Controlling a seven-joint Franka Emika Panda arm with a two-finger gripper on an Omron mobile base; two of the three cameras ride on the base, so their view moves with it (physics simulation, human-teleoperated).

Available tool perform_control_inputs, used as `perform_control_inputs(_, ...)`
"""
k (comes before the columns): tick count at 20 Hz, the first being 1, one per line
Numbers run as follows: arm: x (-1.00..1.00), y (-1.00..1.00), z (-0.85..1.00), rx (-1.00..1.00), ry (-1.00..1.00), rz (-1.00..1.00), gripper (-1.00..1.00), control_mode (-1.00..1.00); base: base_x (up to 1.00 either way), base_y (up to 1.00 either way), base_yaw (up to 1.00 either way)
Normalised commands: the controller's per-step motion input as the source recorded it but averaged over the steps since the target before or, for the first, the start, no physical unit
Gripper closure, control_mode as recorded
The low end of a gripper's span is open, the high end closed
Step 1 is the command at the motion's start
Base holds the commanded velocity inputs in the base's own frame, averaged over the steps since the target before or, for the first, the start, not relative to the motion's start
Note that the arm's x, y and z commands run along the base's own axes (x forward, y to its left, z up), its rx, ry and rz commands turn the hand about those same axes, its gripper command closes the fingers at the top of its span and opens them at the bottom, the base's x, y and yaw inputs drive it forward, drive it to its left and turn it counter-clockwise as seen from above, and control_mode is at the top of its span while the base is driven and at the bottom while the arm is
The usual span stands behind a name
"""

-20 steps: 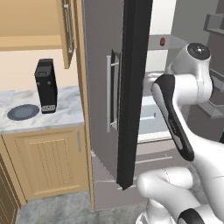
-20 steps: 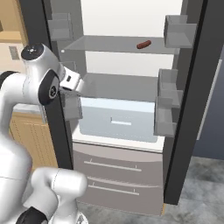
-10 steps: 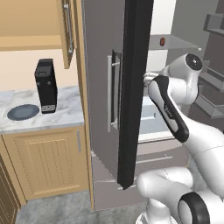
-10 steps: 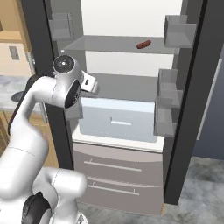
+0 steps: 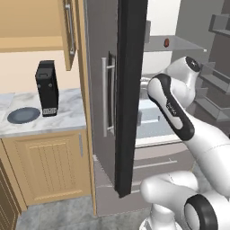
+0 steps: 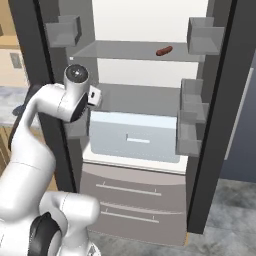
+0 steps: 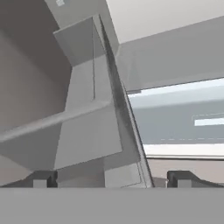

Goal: Move the hot dog bun to the plate on the dining table and place the condiment next to that plate. Then navigate to the fridge and take the sausage and place it on the plate as well.

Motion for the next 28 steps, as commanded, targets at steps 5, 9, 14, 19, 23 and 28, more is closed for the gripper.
perform_control_inputs(5,-0.79,1.0,0.0,0.0,0.1,0.17,-1.0,-1.0,0.0,0.0,0.0)
perform_control_inputs(9,-0.43,1.0,0.01,0.0,0.13,0.15,-1.0,-1.0,0.0,0.0,0.0)
perform_control_inputs(14,-0.37,0.41,0.37,-0.03,0.06,0.04,-1.0,-1.0,0.0,0.0,0.0)
perform_control_inputs(19,-0.87,-0.96,0.63,-0.15,0.02,-0.02,-1.0,-1.0,0.0,0.0,0.0)
perform_control_inputs(23,-0.82,-1.0,0.41,-0.2,0.05,-0.09,-1.0,-1.0,0.0,0.0,0.0)
perform_control_inputs(28,-0.41,-0.92,0.02,-0.3,0.03,-0.12,-1.0,-1.0,0.0,0.0,0.0)
